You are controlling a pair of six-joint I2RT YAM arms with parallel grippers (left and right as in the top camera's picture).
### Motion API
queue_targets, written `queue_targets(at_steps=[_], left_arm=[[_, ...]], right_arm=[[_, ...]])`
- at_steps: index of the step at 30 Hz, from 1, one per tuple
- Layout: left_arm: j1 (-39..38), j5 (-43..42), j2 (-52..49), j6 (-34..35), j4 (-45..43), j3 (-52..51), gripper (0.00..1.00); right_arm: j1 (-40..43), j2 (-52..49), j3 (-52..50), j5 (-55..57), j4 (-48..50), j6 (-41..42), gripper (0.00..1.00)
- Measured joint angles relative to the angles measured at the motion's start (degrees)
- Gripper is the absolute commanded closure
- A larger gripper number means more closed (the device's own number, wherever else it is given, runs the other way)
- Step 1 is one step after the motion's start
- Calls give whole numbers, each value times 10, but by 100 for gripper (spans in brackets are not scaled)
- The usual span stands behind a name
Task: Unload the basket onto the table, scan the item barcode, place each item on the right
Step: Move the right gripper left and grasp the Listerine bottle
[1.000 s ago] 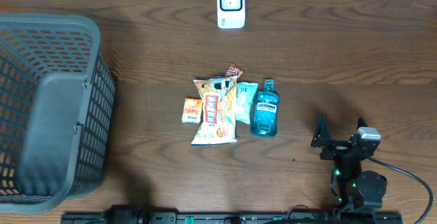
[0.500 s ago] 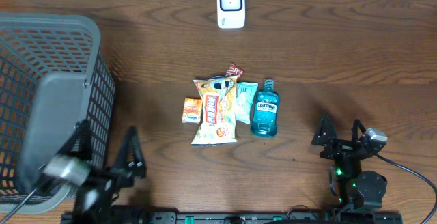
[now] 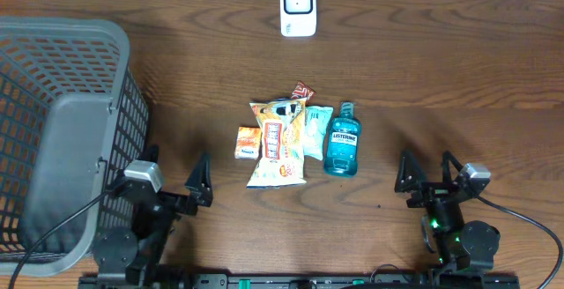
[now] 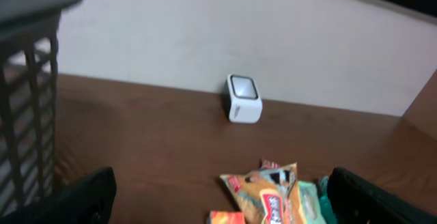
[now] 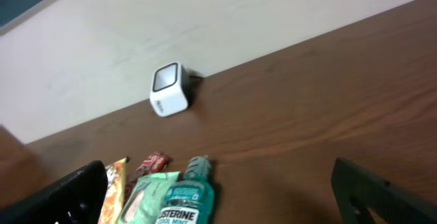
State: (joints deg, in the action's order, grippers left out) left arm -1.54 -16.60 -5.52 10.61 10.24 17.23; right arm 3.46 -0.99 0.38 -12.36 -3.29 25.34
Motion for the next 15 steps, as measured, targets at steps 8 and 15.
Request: queue_targets(at_steps=[8, 15], left_arm=[[0, 44, 0, 37, -99, -123, 2], [0, 86, -2, 83, -92, -162, 2]], right_arm=[[0, -43, 38, -19, -85, -2, 1], [0, -183, 196, 23, -245, -31, 1]])
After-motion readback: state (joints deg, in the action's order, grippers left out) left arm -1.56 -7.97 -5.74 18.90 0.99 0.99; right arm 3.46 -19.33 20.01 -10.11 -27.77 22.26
